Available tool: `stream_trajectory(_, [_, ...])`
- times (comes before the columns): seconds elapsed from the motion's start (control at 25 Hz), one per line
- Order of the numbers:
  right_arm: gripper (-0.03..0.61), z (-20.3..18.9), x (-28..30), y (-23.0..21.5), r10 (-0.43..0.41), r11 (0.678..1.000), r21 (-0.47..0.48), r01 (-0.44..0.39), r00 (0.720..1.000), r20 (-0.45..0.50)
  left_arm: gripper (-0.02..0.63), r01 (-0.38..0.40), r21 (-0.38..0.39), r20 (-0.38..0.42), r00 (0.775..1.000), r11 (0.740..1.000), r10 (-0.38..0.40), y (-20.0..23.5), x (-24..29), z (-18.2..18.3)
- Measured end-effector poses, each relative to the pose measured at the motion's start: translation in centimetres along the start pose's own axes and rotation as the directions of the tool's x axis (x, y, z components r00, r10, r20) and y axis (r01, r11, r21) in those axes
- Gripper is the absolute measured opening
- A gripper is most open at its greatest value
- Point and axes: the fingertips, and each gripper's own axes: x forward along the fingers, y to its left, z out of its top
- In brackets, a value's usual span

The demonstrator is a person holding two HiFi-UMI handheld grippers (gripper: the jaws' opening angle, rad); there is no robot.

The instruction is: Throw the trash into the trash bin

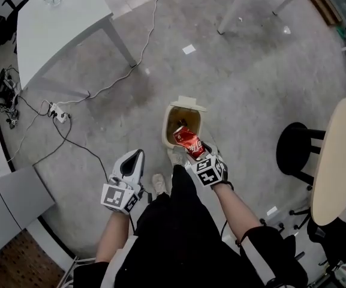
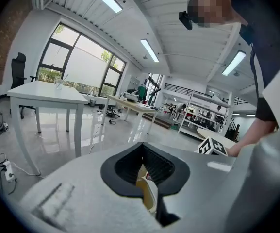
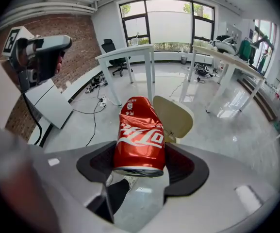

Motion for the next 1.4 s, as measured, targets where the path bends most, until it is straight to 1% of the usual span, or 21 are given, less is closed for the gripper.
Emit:
stream_trajectory(0.08, [0.307, -0.3, 1.3, -0.8, -0.001, 1.0, 0.007, 0.001, 1.0, -0.022, 0.003, -0.007, -0.005, -0.015, 1.0, 1.0, 0.007, 0.0, 0.6, -0.5])
stream_trajectory(0.32, [0.307, -0.9, 4.4, -2.4, 0.001, 1.0, -0.022, -0.003, 0.996, -0.092, 0.003, -0.038, -0.021, -0.039, 0.999, 0.999, 0.037, 0.6, 1.9, -0.8])
stream_trajectory(0.52, [0.307, -1.1, 6.5, -2.9, -0.003, 0.999, -0.042, -0.004, 0.989, -0.15, 0.003, -0.071, -0.034, -0.045, 0.997, 0.997, 0.069, 1.4, 1.6, -0.6])
stream_trajectory(0.64, [0.31, -0.7, 7.5, -2.8, -0.007, 0.998, -0.069, -0.004, 0.988, -0.155, 0.003, -0.09, -0.045, -0.044, 0.995, 0.995, 0.088, 1.9, 1.2, -0.7])
stream_trajectory(0.68, [0.328, -0.4, 7.7, -2.8, -0.006, 0.997, -0.079, -0.006, 0.989, -0.15, 0.003, -0.095, -0.047, -0.046, 0.995, 0.994, 0.092, 2.1, 1.1, -1.0])
stream_trajectory(0.8, [0.327, 0.4, 7.7, -2.5, 0.01, 0.995, -0.092, -0.022, 0.992, -0.129, 0.003, -0.107, -0.056, -0.05, 0.993, 0.993, 0.104, 2.4, 1.1, -1.3])
stream_trajectory(0.92, [0.297, 0.8, 7.0, -2.7, 0.008, 0.996, -0.092, -0.017, 0.994, -0.105, 0.003, -0.106, -0.062, -0.037, 0.994, 0.992, 0.104, 2.4, 1.2, -1.1])
stream_trajectory(1.08, [0.255, 1.9, 5.9, -3.3, -0.022, 0.997, -0.079, 0.017, 0.997, -0.068, 0.003, -0.109, -0.062, -0.017, 0.994, 0.992, 0.108, 2.9, 0.9, -0.5])
stream_trajectory(1.12, [0.25, 2.4, 5.5, -3.4, -0.03, 0.997, -0.071, 0.026, 0.998, -0.05, 0.003, -0.11, -0.06, -0.011, 0.994, 0.992, 0.11, 3.1, 0.8, -0.3])
stream_trajectory(1.28, [0.179, 4.8, 2.5, -3.5, -0.062, 0.997, -0.034, 0.063, 0.997, 0.048, 0.003, -0.108, -0.034, 0.027, 0.994, 0.994, 0.109, 3.2, 0.0, 1.2])
stream_trajectory(1.32, [0.162, 5.6, 1.4, -3.4, -0.068, 0.997, -0.017, 0.069, 0.995, 0.078, 0.003, -0.11, -0.025, 0.04, 0.993, 0.994, 0.111, 3.4, -0.2, 1.7])
stream_trajectory(1.4, [0.146, 7.6, -1.2, -3.2, -0.09, 0.996, 0.027, 0.086, 0.983, 0.157, 0.003, -0.119, -0.008, 0.066, 0.991, 0.993, 0.119, 4.0, -0.8, 2.8])
